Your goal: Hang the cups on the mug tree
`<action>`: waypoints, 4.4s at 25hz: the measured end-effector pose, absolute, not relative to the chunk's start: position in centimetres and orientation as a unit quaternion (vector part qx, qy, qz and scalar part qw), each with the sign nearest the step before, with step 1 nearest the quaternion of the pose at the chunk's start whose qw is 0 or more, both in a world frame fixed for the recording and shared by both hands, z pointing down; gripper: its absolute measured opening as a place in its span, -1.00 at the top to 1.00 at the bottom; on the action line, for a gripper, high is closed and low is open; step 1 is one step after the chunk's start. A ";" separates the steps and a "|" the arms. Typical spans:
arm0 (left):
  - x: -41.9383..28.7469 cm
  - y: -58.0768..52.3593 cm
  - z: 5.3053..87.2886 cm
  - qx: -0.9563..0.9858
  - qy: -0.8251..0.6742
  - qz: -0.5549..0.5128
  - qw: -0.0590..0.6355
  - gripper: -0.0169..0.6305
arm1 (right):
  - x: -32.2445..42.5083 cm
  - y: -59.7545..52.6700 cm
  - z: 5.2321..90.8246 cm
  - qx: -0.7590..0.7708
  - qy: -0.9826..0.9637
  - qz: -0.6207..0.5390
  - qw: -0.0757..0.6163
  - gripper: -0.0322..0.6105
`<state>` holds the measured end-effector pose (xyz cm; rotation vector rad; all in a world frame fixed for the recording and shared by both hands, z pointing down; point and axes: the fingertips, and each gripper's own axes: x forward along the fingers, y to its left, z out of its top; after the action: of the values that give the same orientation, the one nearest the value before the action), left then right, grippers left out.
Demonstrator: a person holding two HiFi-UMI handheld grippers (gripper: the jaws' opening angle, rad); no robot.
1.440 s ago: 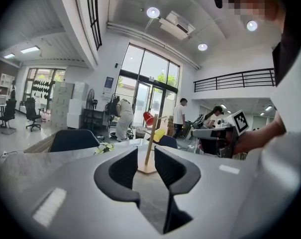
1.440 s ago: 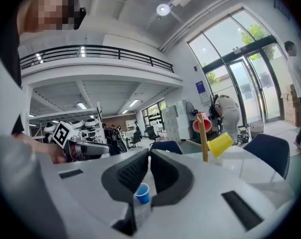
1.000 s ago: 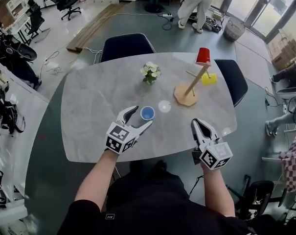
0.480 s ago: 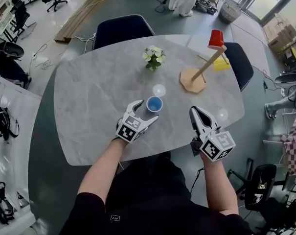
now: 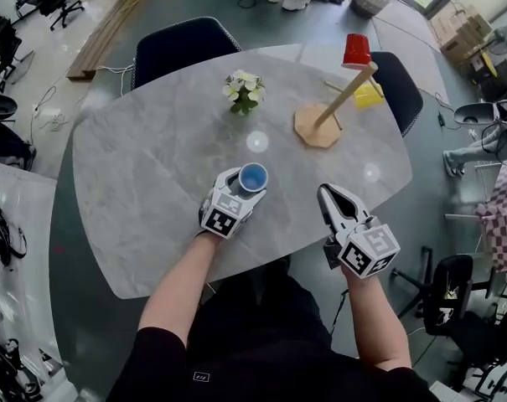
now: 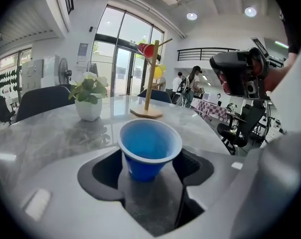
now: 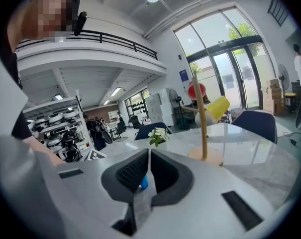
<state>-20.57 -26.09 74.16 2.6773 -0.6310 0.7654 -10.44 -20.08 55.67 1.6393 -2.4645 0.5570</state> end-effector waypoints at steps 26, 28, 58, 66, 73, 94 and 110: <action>-18.7 -24.9 58.1 0.952 -0.200 0.207 0.101 0.03 | -3.8 -17.6 47.1 0.615 -0.775 0.126 0.078 0.83; -18.0 -25.3 57.3 0.951 -0.208 0.206 0.100 0.03 | -2.9 -18.5 46.8 0.609 -0.781 0.120 0.073 0.83; -2.4 -27.7 50.1 0.923 -0.299 0.217 0.111 0.04 | 11.0 -25.2 45.6 0.509 -0.853 0.104 0.055 0.83; -1.2 -29.5 48.6 0.914 -0.321 0.226 0.108 0.04 | 11.4 -28.8 45.3 0.468 -0.875 0.102 0.066 0.83; 1.1 -30.9 49.8 0.872 -0.387 0.273 0.126 0.04 | 14.9 -34.4 44.8 0.390 -0.915 0.088 0.059 0.83; 1.2 -31.9 47.6 0.773 -0.506 0.364 0.118 0.04 | 15.9 -36.5 45.1 0.245 -0.963 0.106 0.026 0.83; 2.7 -34.9 49.2 0.708 -0.461 0.533 -0.042 0.03 | 18.0 -36.2 45.9 0.269 -0.955 0.122 0.020 0.83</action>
<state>2.67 -34.94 49.22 2.2869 -1.4894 1.7201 18.01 -36.15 45.94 0.8347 -2.9625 0.3795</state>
